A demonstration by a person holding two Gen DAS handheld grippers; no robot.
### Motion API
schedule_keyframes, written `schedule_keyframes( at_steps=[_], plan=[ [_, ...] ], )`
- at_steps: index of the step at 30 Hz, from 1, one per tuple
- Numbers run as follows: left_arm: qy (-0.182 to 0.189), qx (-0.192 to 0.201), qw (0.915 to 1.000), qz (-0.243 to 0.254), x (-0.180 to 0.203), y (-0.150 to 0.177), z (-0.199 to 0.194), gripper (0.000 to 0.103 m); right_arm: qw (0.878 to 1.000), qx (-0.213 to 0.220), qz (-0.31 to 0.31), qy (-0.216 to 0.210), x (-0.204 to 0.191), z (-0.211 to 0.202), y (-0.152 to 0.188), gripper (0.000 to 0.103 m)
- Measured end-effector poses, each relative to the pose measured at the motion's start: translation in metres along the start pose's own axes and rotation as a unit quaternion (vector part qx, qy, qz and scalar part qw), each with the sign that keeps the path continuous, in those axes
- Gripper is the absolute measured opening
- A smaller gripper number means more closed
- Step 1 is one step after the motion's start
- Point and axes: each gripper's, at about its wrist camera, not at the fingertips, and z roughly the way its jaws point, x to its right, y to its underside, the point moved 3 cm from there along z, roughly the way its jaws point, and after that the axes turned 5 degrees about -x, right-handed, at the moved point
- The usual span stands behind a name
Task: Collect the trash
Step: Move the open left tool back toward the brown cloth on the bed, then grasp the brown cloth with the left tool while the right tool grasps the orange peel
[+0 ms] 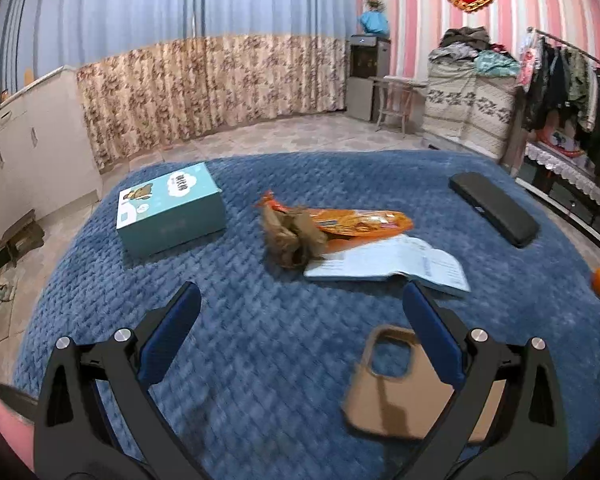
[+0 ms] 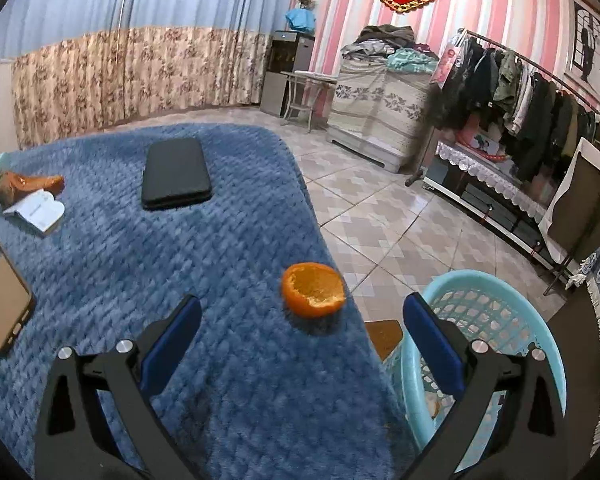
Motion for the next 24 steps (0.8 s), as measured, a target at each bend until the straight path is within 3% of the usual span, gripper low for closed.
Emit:
schedule_keyframes(
  at_steps=[3,5,10,12,14,18,21,24],
  plan=[
    [-0.003,-0.010,0.9999,-0.006,-0.006,-0.014,0.020,0.091,1.000,-0.002,0.002,0.002,0.001,0.001,-0.001,0.099],
    [-0.004,-0.019,0.9998,-0.009,-0.008,-0.022,0.033,0.081,1.000,-0.004,0.010,0.003,0.006,0.003,-0.001,0.099],
    [-0.001,-0.028,0.9995,-0.011,-0.007,-0.033,0.058,0.075,0.999,-0.012,0.032,-0.003,0.017,0.009,-0.002,0.099],
    [-0.001,-0.033,0.9994,0.000,-0.004,-0.034,0.066,0.067,0.999,-0.016,0.034,-0.002,0.018,0.012,-0.001,0.099],
    [0.004,-0.040,0.9992,0.009,-0.001,-0.035,0.072,0.049,0.999,-0.019,0.037,-0.003,0.019,0.014,-0.001,0.099],
    [0.010,-0.039,0.9991,0.015,-0.002,-0.033,0.067,0.036,0.999,-0.026,0.044,-0.004,0.021,0.018,0.000,0.099],
    [0.020,-0.043,0.9987,0.017,-0.007,-0.026,0.056,0.016,0.998,-0.026,0.051,-0.006,0.024,0.019,0.001,0.099],
    [0.022,-0.047,0.9986,0.014,-0.013,-0.017,0.049,0.011,0.998,-0.027,0.059,-0.010,0.028,0.019,0.001,0.099]
  ],
)
